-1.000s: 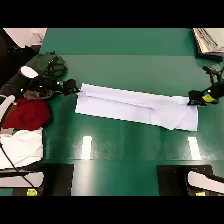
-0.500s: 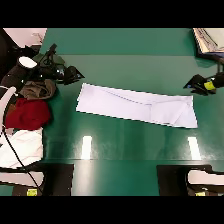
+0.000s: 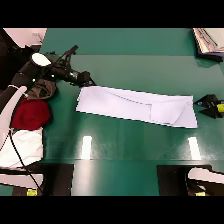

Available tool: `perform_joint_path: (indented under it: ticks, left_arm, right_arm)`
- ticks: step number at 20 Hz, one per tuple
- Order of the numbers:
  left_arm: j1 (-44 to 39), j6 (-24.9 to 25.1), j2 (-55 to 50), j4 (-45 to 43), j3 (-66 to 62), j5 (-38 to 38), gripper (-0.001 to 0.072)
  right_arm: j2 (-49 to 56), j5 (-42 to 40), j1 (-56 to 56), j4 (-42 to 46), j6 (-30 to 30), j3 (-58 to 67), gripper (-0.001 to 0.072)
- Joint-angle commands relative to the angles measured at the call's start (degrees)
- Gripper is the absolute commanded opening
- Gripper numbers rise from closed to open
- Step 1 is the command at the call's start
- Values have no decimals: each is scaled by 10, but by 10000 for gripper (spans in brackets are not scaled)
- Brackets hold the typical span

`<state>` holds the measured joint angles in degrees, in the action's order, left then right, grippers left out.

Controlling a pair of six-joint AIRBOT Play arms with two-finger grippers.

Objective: Fold the shirts.

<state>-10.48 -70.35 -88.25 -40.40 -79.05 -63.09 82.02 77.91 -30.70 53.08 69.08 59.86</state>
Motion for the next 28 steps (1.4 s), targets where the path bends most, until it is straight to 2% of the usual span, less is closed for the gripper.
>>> perform_joint_path:
  ticks: [1,5,8,10,11,13,14,16,18,20,23,25,28]
  left_arm:
    - [-46,2,0,0,-1,7,24]
    - [-76,-2,0,-1,-1,22,24]
    - [-88,-16,-2,-4,-1,51,24]
    - [-96,-25,-3,-8,-1,56,24]
    - [-100,-33,-3,-18,-1,56,24]
    - [-109,-57,-3,-42,-1,57,24]
    - [-113,-64,-3,-47,-1,58,24]
    - [-118,-69,-10,-45,-2,69,23]
    - [-127,-77,-29,-40,-3,85,23]
    - [-141,-77,-62,-33,-20,89,23]
    - [-167,-77,-127,-28,-82,90,24]
    - [-187,-79,-174,-26,-137,90,23]
    - [-214,-99,-246,-24,-224,89,24]
  right_arm:
    - [50,21,-33,-51,-54,-30,689]
    - [101,25,-29,-96,-68,-29,676]
    - [113,24,0,-99,-87,-29,673]
    - [112,10,27,-99,-96,-29,607]
    - [112,7,36,-99,-103,-29,506]
    - [112,5,45,-100,-108,-29,223]
    - [109,5,45,-99,-114,-29,105]
    - [93,4,44,-100,-115,-29,16]
    - [61,7,44,-101,-114,-29,15]
    - [19,11,46,-101,-84,-23,14]
    - [-28,70,67,-101,-39,34,14]
    - [-52,111,106,-101,-3,85,14]
    - [-69,123,183,-101,49,157,14]
